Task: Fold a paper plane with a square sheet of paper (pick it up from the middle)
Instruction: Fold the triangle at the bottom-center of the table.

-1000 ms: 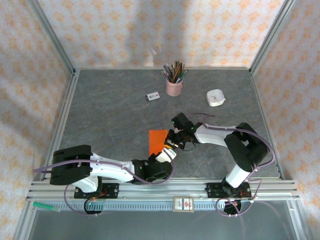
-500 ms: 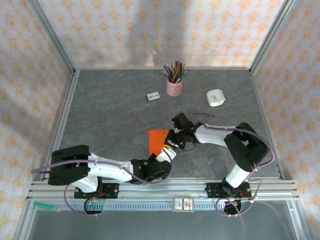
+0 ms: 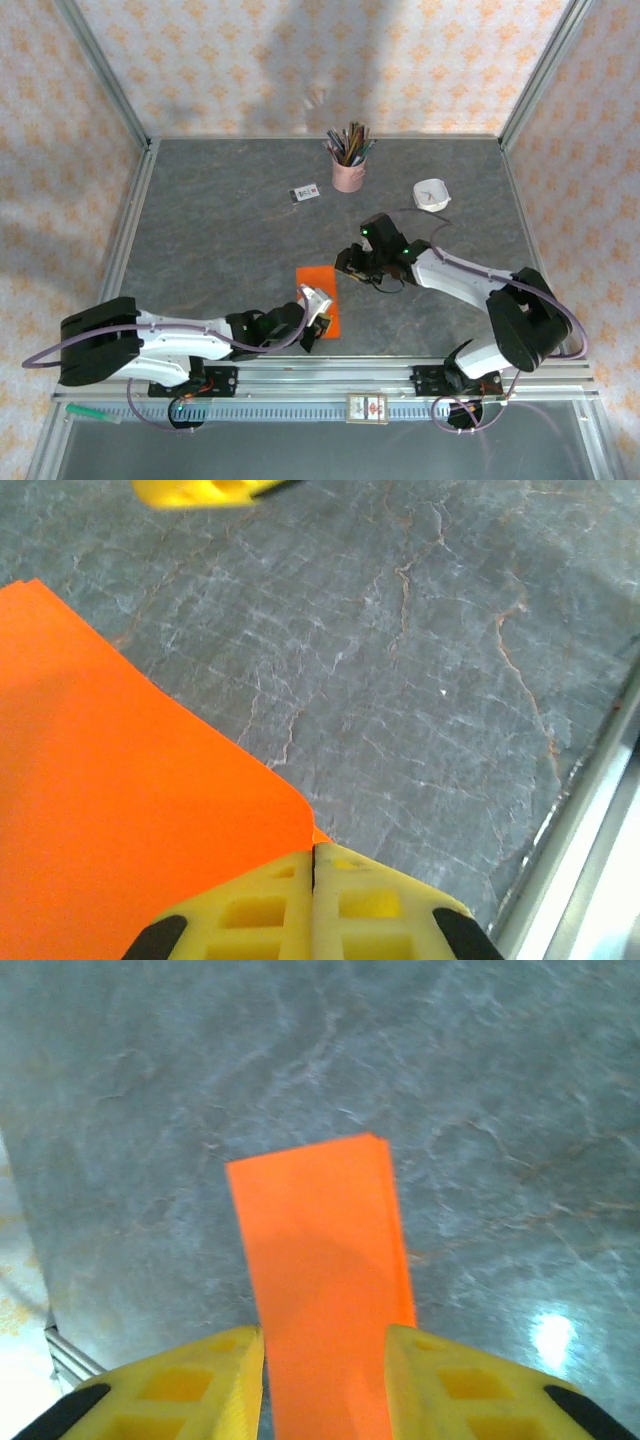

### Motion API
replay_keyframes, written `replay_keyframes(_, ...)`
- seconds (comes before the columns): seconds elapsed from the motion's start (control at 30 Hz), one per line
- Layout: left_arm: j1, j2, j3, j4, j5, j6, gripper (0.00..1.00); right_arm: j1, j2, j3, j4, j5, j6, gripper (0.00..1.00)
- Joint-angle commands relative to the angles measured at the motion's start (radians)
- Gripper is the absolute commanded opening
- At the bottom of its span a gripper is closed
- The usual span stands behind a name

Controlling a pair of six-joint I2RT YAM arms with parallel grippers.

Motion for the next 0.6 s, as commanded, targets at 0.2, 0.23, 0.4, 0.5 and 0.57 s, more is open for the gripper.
replay_keyframes(0.2,0.087,-0.093,-0.113,0.149,0.133,-0.085,0.00,0.066,0.180,0.068,0.157,-0.082,-0.052,0.24)
replay_keyframes(0.23,0.093,-0.093,-0.119,0.155,0.137,-0.089,0.00,0.070,0.198,0.077,0.154,-0.079,-0.056,0.24)
replay_keyframes(0.4,0.129,-0.079,-0.137,0.190,0.175,-0.118,0.00,0.070,0.281,0.080,0.147,-0.057,-0.093,0.19)
replay_keyframes(0.5,0.148,-0.073,-0.146,0.207,0.199,-0.136,0.00,0.070,0.305,0.075,0.131,-0.039,-0.123,0.19)
replay_keyframes(0.57,0.163,-0.074,-0.149,0.212,0.212,-0.146,0.00,0.070,0.315,0.072,0.117,-0.030,-0.146,0.18)
